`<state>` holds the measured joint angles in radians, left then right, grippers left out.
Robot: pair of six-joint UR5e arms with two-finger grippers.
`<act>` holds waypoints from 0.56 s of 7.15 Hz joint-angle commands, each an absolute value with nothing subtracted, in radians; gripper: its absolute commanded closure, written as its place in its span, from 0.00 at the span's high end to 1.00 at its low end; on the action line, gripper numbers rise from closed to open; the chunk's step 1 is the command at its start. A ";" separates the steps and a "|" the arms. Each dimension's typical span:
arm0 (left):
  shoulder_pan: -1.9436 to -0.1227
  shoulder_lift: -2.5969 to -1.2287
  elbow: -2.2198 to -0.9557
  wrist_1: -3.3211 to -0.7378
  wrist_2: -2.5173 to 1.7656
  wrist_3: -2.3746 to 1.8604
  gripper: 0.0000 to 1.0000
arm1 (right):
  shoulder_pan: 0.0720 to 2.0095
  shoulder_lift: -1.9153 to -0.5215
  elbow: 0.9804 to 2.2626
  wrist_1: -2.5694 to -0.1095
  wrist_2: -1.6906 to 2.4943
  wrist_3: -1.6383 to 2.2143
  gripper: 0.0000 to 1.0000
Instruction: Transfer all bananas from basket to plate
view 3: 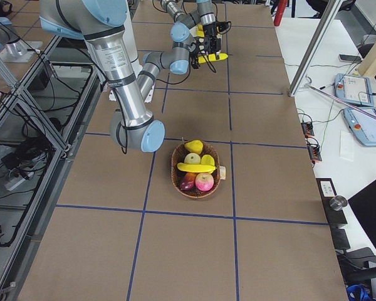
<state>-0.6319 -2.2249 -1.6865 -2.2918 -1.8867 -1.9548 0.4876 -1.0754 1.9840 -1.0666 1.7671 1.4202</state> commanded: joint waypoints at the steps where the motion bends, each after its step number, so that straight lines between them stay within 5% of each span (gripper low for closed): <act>1: -0.664 -2.198 -1.703 -2.111 -1.914 -1.786 0.00 | 0.500 -1.078 2.035 -1.132 1.773 1.411 1.00; 4: -0.846 -1.908 -1.769 -2.056 -2.041 -1.483 0.00 | 0.517 -1.124 2.078 -1.149 1.775 1.410 1.00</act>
<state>-0.7579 -2.0301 -1.7470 -2.0676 -1.9812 -1.5813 0.5096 -1.1050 2.0619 -1.1455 1.7745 1.4102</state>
